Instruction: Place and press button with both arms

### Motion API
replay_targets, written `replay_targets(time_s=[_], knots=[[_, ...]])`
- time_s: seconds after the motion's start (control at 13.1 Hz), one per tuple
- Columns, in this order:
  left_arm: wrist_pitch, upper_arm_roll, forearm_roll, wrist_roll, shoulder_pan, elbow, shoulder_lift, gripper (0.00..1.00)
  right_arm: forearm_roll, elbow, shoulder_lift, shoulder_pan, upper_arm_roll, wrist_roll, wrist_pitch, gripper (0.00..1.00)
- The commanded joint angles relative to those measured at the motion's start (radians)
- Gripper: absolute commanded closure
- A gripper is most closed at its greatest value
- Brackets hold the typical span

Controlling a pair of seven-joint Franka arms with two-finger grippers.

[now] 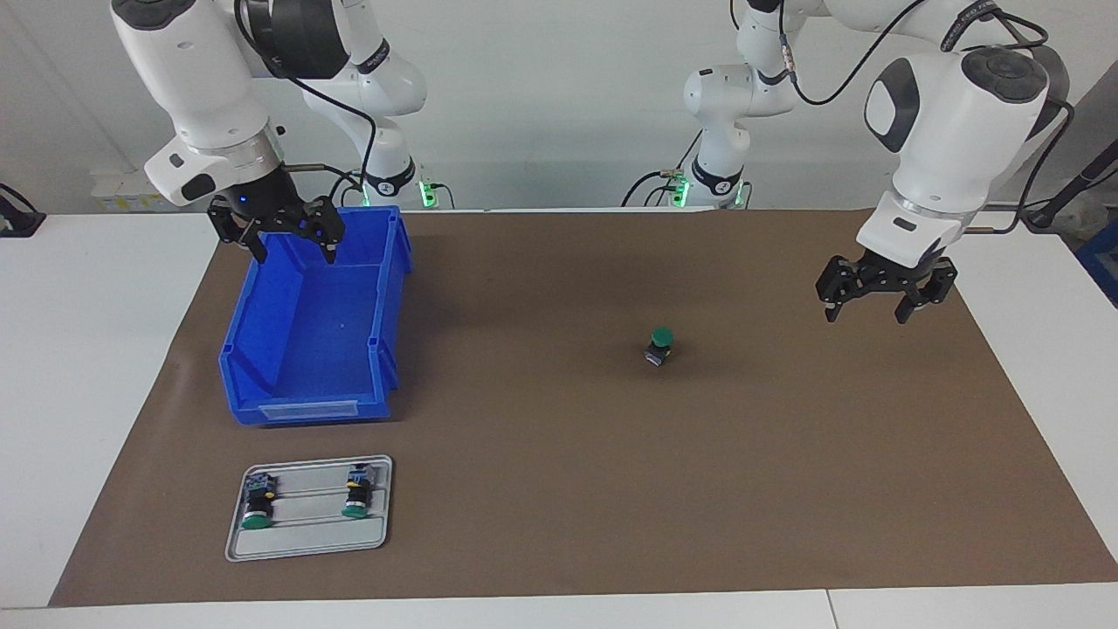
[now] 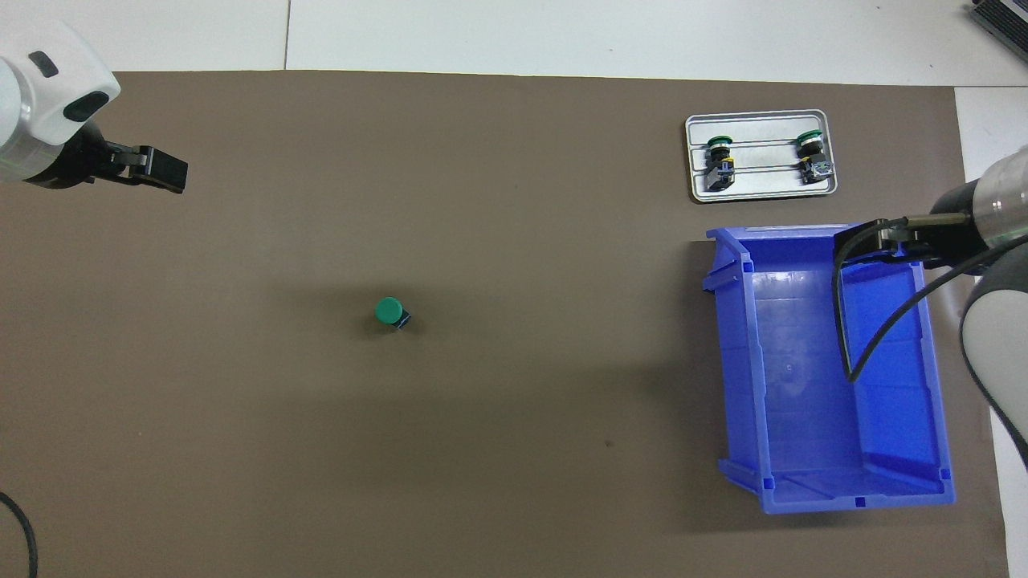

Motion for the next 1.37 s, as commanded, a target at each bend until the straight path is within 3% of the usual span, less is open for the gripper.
replay_targets(time_s=[0.0,0.53,1.3], knots=[[0.004,0.0,0.017,-0.01,0.017,-0.082,-0.054,0.0,0.011,-0.01,-0.013,-0.004,0.0,-0.027,-0.006,0.0],[0.028,0.093,0.017,-0.001,-0.011,-0.093,-0.077,0.0,0.011,-0.01,-0.013,-0.004,0.0,-0.027,-0.007,0.0],[0.057,0.089,0.011,-0.007,-0.068,-0.136,-0.136,0.0,0.009,-0.01,-0.013,-0.004,0.0,-0.027,-0.006,0.0]])
